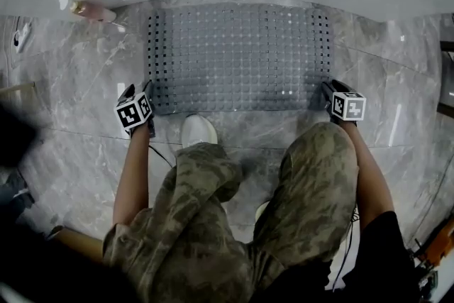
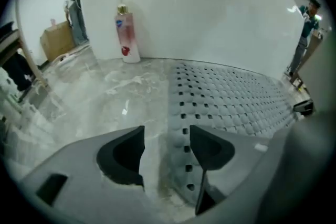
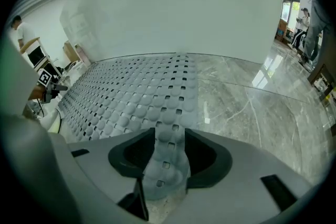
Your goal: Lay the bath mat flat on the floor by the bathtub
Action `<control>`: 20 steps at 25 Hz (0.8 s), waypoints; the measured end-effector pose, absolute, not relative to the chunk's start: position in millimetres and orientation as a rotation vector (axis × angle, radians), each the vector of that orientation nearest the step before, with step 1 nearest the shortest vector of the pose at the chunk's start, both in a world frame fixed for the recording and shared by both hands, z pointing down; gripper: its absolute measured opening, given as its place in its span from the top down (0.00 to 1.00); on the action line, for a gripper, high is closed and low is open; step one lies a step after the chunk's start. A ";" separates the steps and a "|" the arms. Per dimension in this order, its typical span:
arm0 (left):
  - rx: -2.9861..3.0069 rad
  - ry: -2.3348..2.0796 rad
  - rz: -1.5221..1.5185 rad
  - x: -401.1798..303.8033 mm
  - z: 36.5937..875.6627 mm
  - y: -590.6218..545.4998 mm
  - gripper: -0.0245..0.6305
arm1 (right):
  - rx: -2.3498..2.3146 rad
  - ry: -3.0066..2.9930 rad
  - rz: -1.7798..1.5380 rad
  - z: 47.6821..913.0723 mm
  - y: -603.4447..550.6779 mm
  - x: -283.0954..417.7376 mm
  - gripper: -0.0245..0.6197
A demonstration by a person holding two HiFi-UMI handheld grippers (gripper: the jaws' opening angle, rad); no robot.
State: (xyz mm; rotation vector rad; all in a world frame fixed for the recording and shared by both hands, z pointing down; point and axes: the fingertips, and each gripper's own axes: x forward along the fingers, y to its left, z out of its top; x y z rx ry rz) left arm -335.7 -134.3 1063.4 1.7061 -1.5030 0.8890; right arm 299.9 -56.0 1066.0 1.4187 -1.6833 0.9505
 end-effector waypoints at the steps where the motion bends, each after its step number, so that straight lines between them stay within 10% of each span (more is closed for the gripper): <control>1: 1.696 -1.555 0.885 -347.2 1059.2 -134.2 0.55 | 1.432 -1.705 0.927 1063.4 -60.8 298.3 0.69; 10: 2.163 -1.002 1.337 -232.8 1089.9 -137.8 0.52 | 1.187 -1.847 0.679 1071.1 -70.1 242.1 0.59; 20: 2.069 -0.951 0.987 -235.6 1083.6 -154.7 0.51 | 1.251 -1.843 0.685 1075.3 -73.8 245.7 0.56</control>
